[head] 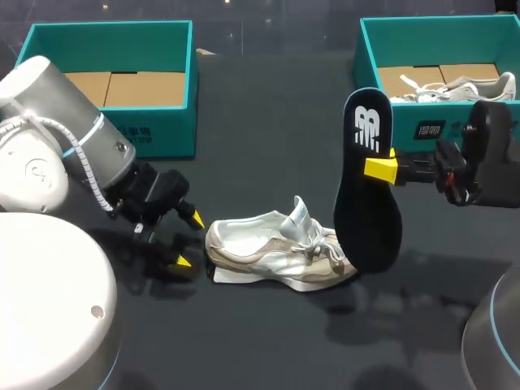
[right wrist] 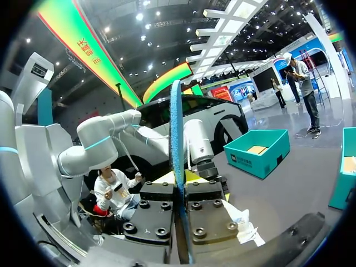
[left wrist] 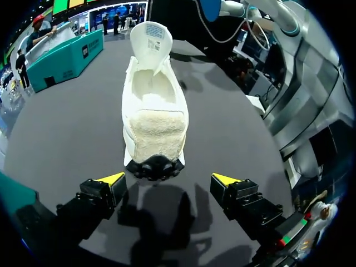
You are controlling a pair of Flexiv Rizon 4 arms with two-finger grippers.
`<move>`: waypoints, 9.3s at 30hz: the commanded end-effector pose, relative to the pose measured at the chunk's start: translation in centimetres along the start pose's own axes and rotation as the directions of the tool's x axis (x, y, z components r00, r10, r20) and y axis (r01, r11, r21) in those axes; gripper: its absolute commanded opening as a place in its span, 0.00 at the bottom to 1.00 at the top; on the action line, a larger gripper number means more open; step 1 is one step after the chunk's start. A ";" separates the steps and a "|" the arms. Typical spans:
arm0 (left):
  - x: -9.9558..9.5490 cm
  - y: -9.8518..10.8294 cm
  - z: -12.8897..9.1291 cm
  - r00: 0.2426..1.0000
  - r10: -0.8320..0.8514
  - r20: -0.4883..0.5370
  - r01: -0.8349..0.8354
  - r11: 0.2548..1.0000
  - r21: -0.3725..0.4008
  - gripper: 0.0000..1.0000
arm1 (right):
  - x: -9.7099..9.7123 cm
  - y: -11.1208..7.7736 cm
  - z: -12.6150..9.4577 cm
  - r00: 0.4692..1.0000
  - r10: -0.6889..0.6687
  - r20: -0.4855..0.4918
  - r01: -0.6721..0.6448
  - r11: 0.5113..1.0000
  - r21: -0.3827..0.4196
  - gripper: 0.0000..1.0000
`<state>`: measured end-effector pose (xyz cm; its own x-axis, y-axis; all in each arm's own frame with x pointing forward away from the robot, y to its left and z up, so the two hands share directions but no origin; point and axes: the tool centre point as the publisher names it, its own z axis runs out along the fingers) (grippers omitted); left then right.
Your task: Take the shoe out of the shoebox, open the shoe tongue, remove and reinsert the insole, then place the shoe into the shoebox
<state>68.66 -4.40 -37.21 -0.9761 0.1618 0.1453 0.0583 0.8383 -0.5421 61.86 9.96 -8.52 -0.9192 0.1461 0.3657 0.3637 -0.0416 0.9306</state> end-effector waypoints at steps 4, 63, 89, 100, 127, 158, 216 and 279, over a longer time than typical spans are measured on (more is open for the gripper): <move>0.2 -1.9 -2.8 0.999 -0.008 -0.032 -0.002 0.958 -0.288 1.00 | 0.1 -0.1 0.1 1.000 0.000 0.003 0.000 1.000 0.000 0.00; -4.4 -10.2 -1.4 0.986 0.093 0.139 -0.014 0.876 -0.482 1.00 | 0.1 -0.1 0.1 1.000 0.000 0.003 0.000 1.000 0.000 0.00; -6.3 -10.7 3.9 0.988 0.034 0.148 0.038 0.887 -0.460 0.83 | 0.1 -0.1 0.1 1.000 0.000 0.003 0.000 1.000 0.000 0.00; -5.7 -10.8 5.2 0.991 0.043 0.124 0.019 0.889 -0.457 0.69 | 0.1 -0.1 0.1 1.000 0.000 0.003 0.000 1.000 0.000 0.00; -5.2 -10.4 6.8 0.996 0.037 0.086 0.008 0.882 -0.471 0.00 | 0.1 -0.1 0.1 1.000 0.000 0.003 0.000 1.000 0.000 0.00; -4.6 -13.6 0.8 0.849 0.504 -0.161 -0.520 0.741 -0.424 0.00 | 0.1 -0.1 0.1 1.000 0.000 0.003 0.000 1.000 0.000 0.00; -3.5 -16.0 5.6 0.161 0.930 -0.331 -0.981 0.113 -0.161 0.00 | 0.1 -0.1 0.1 1.000 0.000 0.003 0.000 1.000 0.000 0.00; -5.8 -21.8 0.9 0.131 0.984 0.120 -0.971 0.152 -0.186 1.00 | 0.1 -0.1 0.1 1.000 0.000 0.003 0.000 1.000 0.000 0.00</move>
<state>73.22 -25.06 -27.30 -0.0981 0.8103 -0.5778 0.9950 0.0680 -0.0737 61.81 9.97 -8.50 -0.9191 0.1470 0.3655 0.3635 -0.0414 0.9307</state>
